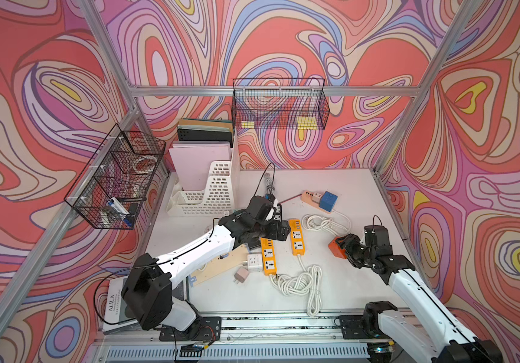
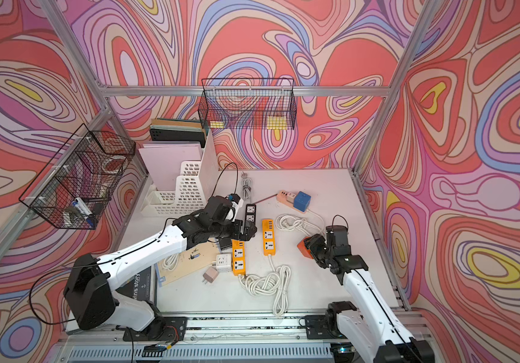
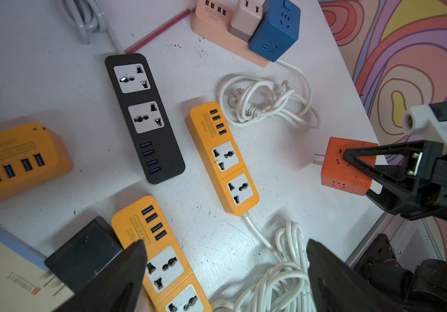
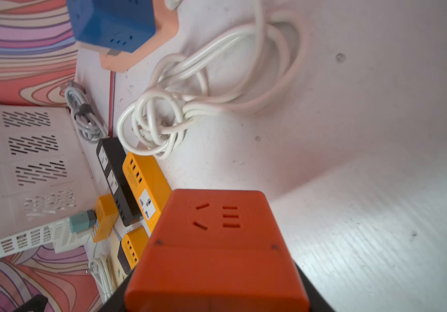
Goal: Pull the plug off the socket
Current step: Place the plug at the center of the board.
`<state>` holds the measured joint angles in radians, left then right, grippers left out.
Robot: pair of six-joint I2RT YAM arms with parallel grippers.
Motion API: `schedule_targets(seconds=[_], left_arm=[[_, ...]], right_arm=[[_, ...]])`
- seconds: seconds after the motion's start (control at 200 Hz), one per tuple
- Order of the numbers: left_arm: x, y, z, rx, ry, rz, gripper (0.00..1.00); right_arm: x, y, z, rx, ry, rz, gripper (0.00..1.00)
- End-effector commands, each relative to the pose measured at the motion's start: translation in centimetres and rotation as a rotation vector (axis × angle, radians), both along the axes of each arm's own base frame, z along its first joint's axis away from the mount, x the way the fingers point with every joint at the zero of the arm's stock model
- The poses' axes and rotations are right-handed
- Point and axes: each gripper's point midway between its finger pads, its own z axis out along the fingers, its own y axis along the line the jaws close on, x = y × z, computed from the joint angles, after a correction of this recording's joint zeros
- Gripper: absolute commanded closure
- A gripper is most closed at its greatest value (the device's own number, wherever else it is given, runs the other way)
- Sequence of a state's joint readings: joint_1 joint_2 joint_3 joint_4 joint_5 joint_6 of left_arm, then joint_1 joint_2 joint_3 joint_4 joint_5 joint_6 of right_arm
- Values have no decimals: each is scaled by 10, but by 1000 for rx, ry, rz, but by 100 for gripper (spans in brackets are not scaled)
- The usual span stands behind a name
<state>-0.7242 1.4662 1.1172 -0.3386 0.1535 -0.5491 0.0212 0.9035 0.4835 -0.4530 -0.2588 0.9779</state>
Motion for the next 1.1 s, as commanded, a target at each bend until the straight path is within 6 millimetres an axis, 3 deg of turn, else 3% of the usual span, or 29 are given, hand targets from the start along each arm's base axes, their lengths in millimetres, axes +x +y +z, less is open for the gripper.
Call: schedule_targets(seconds=[0.0, 0.1, 0.33, 0.511, 0.586, 0.641, 0.736, 0.816, 0.956, 1.092], left_arm=[[13, 15, -4, -63, 25, 100, 1], [13, 17, -13, -105, 105, 110, 1], [8, -6, -16, -276, 179, 87, 1], [7, -16, -19, -296, 210, 75, 1], [9, -16, -15, -287, 196, 66, 1], [8, -17, -11, -291, 187, 58, 1], [1, -16, -7, -292, 182, 46, 1], [-8, -13, -5, -276, 160, 30, 1], [-26, -4, -5, -272, 145, 22, 1], [-34, 0, -2, -311, 122, 23, 1]], right_arm=[[7, 2, 1, 76, -33, 21, 57], [11, -2, -5, 70, -17, 25, 57], [20, -8, -16, 37, 19, 23, 55], [26, -13, -28, 19, 42, 17, 52], [28, -13, -32, 20, 52, 23, 49], [26, -13, -33, 13, 68, 30, 40], [25, -18, -24, -25, 66, 31, 23], [24, -22, -13, -60, 54, 36, 14], [13, -26, 0, -123, 72, 72, 10], [9, -32, 27, -179, 9, 74, 10]])
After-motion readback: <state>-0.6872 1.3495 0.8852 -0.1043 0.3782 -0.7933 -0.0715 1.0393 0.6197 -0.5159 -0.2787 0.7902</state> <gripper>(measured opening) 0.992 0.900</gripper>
